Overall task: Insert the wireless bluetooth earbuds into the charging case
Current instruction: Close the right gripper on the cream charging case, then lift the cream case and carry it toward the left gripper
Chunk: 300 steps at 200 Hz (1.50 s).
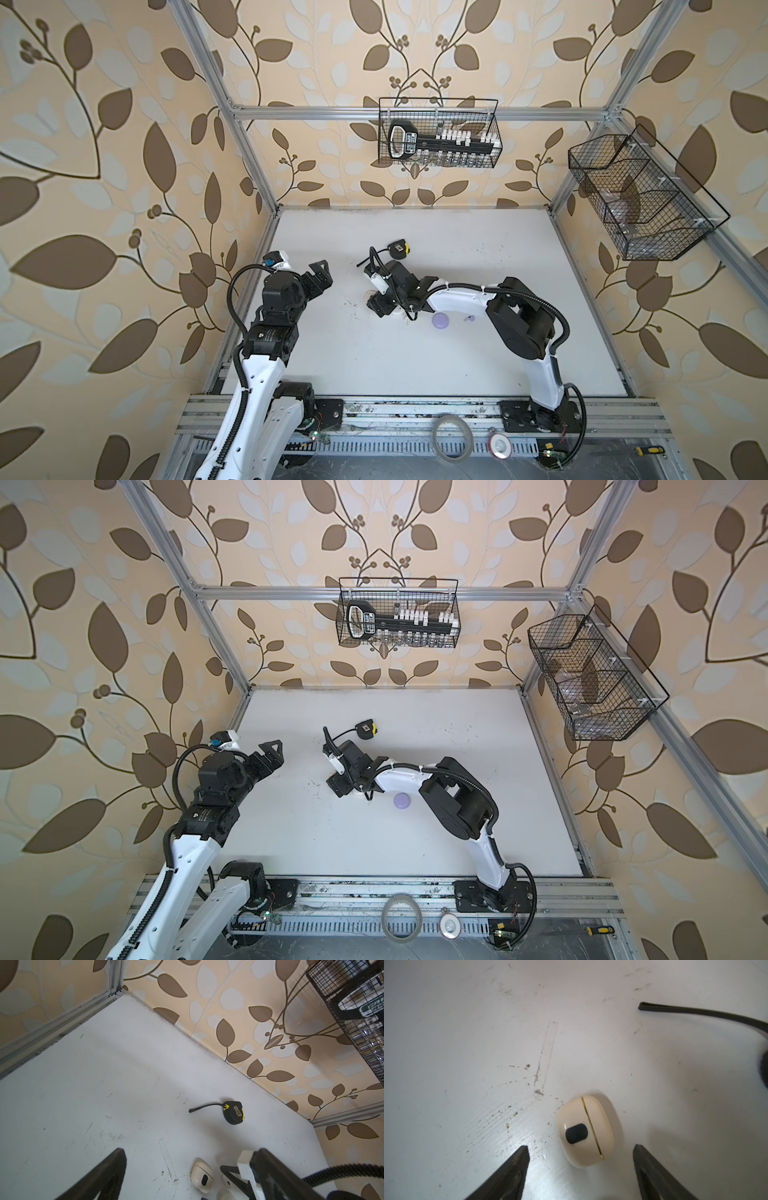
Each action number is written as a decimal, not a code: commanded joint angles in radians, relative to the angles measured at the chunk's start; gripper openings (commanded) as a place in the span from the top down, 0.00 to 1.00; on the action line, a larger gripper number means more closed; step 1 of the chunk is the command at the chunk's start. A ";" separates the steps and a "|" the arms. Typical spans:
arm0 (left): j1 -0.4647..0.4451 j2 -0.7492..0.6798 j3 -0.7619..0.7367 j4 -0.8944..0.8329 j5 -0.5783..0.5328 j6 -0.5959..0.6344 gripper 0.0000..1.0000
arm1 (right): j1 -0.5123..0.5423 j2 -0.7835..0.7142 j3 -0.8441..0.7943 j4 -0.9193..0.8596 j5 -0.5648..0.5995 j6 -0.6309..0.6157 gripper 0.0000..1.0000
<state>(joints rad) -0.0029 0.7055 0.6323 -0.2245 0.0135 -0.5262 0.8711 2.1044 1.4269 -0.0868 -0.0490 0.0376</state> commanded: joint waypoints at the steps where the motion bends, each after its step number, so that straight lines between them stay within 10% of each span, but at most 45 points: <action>1: 0.004 -0.024 -0.004 0.006 -0.031 0.013 0.01 | -0.022 0.049 0.055 -0.033 -0.088 -0.108 0.21; 77: 0.004 -0.070 -0.013 -0.012 -0.052 0.017 0.01 | -0.029 0.147 0.166 -0.180 -0.161 -0.238 0.27; 208: 0.004 -0.067 -0.008 -0.008 -0.003 -0.009 0.01 | -0.018 0.057 0.095 -0.092 -0.100 -0.246 0.67; 300: 0.002 0.020 0.020 0.171 0.537 -0.022 0.02 | 0.054 -0.543 -0.237 0.194 0.108 -0.612 0.74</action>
<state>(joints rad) -0.0029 0.7143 0.6243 -0.1699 0.3706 -0.5594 0.8814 1.6375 1.2858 0.0166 -0.0170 -0.3882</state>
